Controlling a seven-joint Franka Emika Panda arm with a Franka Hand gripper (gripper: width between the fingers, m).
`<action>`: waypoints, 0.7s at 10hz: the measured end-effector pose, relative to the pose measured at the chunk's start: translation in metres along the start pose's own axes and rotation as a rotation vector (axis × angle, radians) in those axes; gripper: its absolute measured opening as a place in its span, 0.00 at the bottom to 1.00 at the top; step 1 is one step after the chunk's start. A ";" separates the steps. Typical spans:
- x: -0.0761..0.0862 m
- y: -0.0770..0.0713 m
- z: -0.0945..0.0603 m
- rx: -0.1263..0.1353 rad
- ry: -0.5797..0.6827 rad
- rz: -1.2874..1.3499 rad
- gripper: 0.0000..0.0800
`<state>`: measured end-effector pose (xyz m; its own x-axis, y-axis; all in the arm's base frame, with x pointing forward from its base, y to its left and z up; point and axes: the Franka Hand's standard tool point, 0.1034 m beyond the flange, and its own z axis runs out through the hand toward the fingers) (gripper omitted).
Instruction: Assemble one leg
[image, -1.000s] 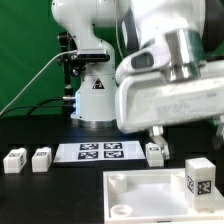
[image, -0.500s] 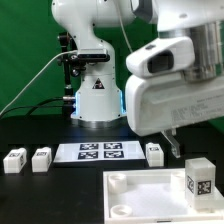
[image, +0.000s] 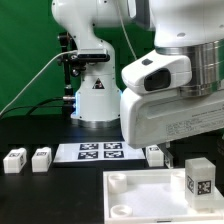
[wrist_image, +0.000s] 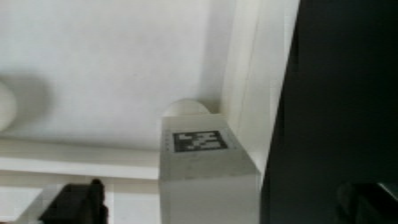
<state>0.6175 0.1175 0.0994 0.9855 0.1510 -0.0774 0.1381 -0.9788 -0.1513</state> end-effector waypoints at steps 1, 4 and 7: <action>0.000 0.000 0.000 0.000 0.000 0.000 0.81; 0.007 0.013 0.011 -0.012 -0.035 0.086 0.81; 0.010 0.011 0.015 -0.015 -0.013 0.114 0.80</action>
Offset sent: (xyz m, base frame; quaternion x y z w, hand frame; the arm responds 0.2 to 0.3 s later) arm 0.0277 -0.0300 -0.0128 -0.0631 -0.0318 0.0751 0.9947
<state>0.6276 0.1107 0.0820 0.9936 0.0402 -0.1057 0.0268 -0.9917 -0.1261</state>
